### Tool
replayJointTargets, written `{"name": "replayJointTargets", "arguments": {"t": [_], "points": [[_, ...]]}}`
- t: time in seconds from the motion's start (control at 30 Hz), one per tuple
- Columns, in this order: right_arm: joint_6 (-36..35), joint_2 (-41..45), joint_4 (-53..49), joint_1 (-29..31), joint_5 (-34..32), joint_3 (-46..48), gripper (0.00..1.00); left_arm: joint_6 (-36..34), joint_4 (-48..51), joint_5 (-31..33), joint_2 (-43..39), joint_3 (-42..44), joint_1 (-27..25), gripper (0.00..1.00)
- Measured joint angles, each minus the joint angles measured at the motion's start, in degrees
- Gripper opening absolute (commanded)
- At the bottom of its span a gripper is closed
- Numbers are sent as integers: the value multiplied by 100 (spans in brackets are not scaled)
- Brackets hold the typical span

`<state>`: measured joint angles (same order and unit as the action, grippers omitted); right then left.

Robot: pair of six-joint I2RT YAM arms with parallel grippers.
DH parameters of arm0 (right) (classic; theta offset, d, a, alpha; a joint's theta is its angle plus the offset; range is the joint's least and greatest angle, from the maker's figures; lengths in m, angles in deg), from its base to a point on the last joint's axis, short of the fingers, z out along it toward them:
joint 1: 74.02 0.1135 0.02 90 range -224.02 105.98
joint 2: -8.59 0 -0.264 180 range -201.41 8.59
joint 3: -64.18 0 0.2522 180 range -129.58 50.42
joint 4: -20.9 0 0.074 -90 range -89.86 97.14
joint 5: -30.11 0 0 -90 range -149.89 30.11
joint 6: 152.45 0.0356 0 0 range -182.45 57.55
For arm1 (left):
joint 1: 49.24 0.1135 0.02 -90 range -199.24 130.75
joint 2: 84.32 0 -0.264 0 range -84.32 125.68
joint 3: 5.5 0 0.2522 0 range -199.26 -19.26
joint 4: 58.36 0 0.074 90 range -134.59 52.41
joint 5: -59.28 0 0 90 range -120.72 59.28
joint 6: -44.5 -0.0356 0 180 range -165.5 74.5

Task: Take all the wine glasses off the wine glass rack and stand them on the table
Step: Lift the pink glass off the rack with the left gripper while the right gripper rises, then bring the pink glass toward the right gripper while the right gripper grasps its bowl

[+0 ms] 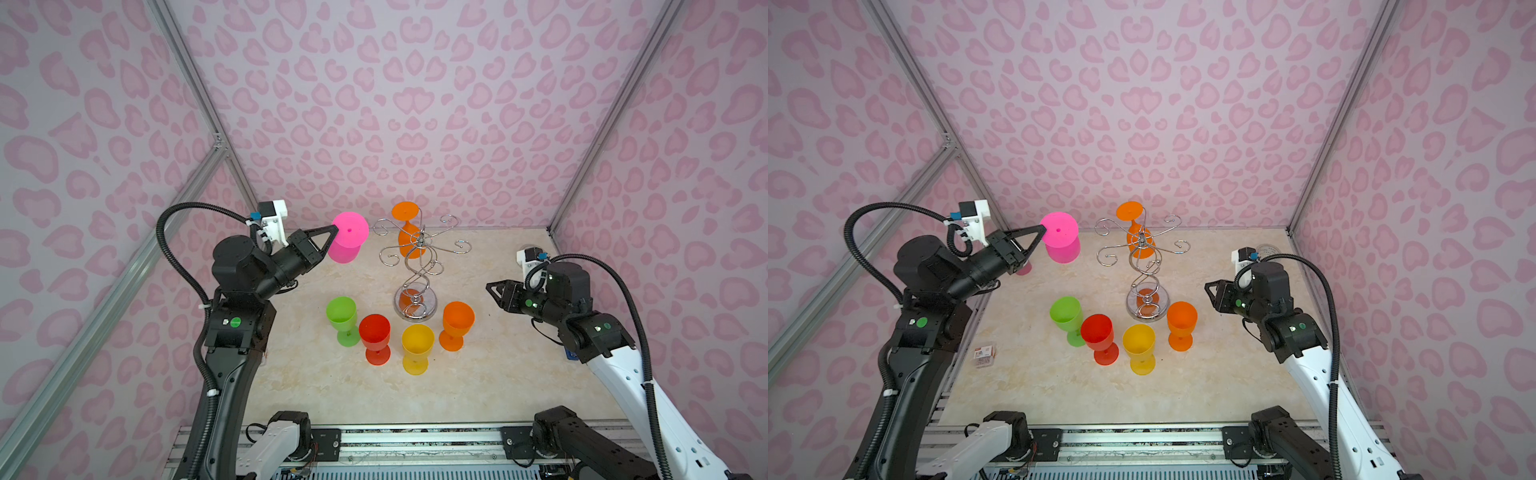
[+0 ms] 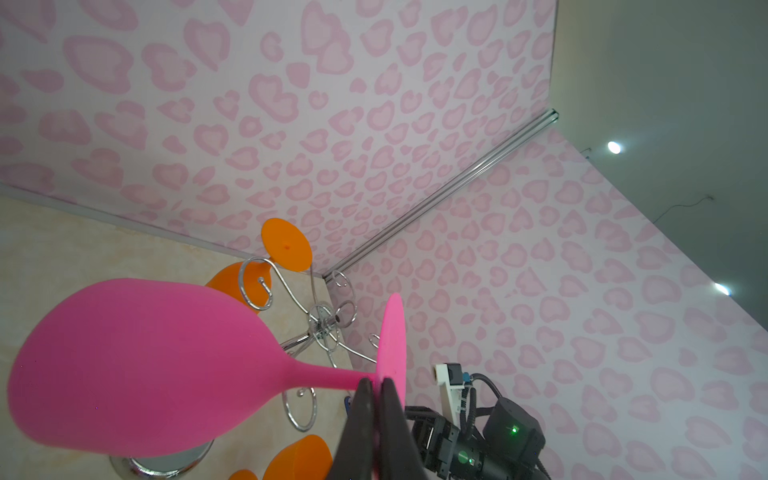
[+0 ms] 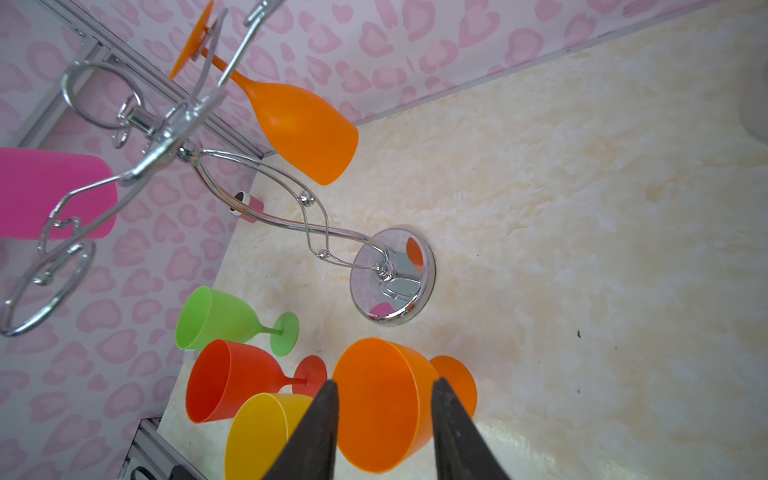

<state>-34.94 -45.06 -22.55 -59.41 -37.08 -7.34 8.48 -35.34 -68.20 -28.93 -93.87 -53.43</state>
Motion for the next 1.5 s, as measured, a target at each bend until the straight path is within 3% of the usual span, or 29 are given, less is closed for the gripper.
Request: {"name": "replayJointTargets", "arguments": {"t": [0.27,0.57,0.73,0.97,1.17,1.5], "points": [[551,-15,1679,-13,505,0,35,682,-824,-328,-109,-557,-238,2],[1858,-605,4586,-229,1167,44,43,1635,-2798,-603,382,-459,-1257,2],[3473,-1617,7099,-369,1593,140,47,2363,-4240,-610,828,26,-1659,2],[5930,-3237,10389,-352,1707,-55,49,3491,-5888,-525,1602,404,-1888,2],[6483,-3399,11387,-197,1731,-63,49,4179,-7023,-391,2124,422,-1919,2],[6590,-3445,11683,-90,1801,-52,49,5007,-8056,-195,2894,208,-1937,2]]}}
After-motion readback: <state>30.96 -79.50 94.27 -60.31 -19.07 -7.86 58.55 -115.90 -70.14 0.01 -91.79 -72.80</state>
